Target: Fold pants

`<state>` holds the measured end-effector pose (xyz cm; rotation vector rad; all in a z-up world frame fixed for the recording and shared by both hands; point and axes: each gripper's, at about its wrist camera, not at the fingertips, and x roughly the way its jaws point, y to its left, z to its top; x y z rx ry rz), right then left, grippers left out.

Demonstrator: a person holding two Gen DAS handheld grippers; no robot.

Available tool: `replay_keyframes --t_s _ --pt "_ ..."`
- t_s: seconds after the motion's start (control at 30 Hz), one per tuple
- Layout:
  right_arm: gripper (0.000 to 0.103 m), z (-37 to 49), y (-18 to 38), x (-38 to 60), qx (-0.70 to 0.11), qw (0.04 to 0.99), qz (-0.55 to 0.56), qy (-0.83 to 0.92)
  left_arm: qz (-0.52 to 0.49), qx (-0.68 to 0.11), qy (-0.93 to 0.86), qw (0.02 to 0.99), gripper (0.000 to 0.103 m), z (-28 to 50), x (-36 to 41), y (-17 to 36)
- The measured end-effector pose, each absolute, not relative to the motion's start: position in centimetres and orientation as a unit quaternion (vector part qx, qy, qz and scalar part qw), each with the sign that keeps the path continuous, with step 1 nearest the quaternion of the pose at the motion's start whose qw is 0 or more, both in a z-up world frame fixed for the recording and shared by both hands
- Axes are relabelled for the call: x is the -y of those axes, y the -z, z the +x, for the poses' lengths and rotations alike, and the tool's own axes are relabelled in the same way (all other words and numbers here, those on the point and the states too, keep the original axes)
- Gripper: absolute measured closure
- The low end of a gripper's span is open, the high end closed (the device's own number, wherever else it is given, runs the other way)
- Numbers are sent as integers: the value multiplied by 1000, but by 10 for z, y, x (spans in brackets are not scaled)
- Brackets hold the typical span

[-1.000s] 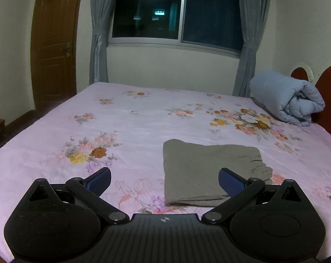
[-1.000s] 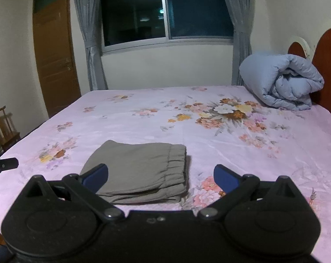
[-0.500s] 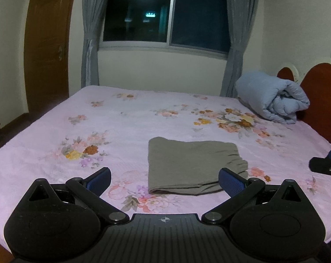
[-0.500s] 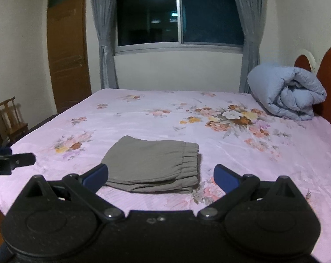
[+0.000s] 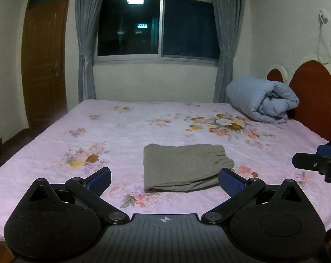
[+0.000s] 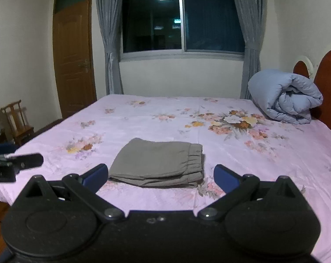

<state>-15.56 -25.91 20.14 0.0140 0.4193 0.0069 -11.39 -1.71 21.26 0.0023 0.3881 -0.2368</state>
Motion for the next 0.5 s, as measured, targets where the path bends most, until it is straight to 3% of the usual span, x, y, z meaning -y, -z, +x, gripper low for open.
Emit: replay_keyframes --t_s 0.5 --pt "6 -157 -204 255 -212 977 0 3 1 -194 118 974 0 -109 15 -210"
